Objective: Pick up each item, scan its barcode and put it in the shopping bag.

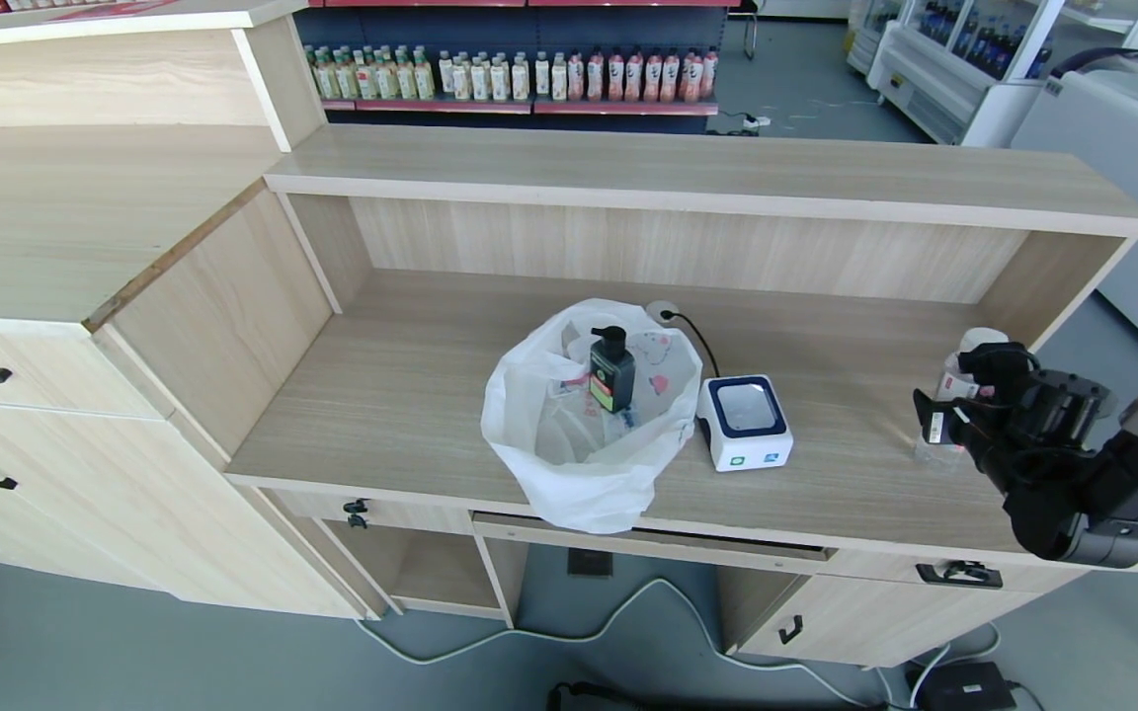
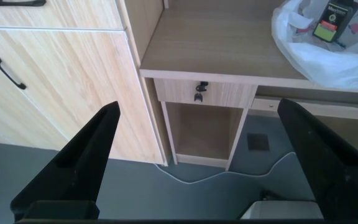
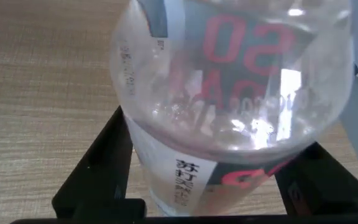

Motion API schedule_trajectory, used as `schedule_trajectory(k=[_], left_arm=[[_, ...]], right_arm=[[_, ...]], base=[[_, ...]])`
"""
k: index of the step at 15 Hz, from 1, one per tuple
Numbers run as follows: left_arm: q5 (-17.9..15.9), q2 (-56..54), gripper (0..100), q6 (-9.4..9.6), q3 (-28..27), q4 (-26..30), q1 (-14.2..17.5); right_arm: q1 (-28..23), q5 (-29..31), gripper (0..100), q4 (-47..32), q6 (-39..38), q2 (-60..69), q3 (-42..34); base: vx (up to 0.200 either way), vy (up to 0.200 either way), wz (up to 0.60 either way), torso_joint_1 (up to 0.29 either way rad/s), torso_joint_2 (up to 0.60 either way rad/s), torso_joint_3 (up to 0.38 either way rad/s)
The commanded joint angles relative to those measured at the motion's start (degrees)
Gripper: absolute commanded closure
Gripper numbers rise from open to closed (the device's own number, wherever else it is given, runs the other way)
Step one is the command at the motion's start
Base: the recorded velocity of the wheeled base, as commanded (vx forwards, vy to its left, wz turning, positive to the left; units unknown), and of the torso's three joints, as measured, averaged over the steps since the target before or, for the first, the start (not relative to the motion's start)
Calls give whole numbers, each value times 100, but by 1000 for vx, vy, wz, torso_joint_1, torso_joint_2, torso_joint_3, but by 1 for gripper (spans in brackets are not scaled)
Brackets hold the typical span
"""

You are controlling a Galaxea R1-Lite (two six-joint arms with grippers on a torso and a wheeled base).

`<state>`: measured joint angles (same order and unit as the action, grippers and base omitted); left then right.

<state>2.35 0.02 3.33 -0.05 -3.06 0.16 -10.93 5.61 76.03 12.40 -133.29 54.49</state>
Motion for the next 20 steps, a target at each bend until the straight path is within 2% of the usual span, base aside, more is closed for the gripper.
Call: schedule_trajectory(k=[1, 5, 8, 9, 10, 12, 13, 15, 16, 17, 19, 20], left_arm=[[2, -2, 0, 1, 5, -2, 2], [2, -2, 0, 1, 5, -2, 2], [2, -2, 0, 1, -4, -2, 2], [2, -2, 0, 1, -4, -2, 2], [2, -2, 0, 1, -4, -2, 2], [2, -2, 0, 1, -4, -2, 11], [2, -2, 0, 1, -4, -2, 2], [2, -2, 0, 1, -4, -2, 2], [2, -2, 0, 1, 5, -2, 2], [2, -2, 0, 1, -4, -2, 2], [2, -2, 0, 1, 5, -2, 2], [2, -2, 0, 1, -4, -2, 2]], right_arm=[[-5, 2, 100, 8, -1, 49, 9], [4, 81, 100, 8, 87, 233, -193], [197, 72, 100, -229, 52, 1077, -246], [329, 72, 100, -625, 35, 1517, -246], [505, 54, 100, -1372, -1, 2378, -343], [883, -244, 100, -2602, -475, 3714, -395], [1173, -904, 100, -3727, -906, 4663, -413], [1524, -1747, 100, -4931, -1187, 5533, -448], [2052, -2310, 100, -5995, -1424, 6219, -519], [2465, -2538, 100, -6469, -1785, 6518, -536], [3229, -2582, 100, -6654, -2453, 6755, -519], [3396, -2582, 100, -6672, -2576, 6808, -519]], base=[[0, 0, 0, 0, 0, 0], [0, 0, 0, 0, 0, 0], [0, 0, 0, 0, 0, 0], [0, 0, 0, 0, 0, 0], [0, 0, 0, 0, 0, 0], [0, 0, 0, 0, 0, 0], [0, 0, 0, 0, 0, 0], [0, 0, 0, 0, 0, 0], [0, 0, 0, 0, 0, 0], [0, 0, 0, 0, 0, 0], [0, 0, 0, 0, 0, 0], [0, 0, 0, 0, 0, 0]])
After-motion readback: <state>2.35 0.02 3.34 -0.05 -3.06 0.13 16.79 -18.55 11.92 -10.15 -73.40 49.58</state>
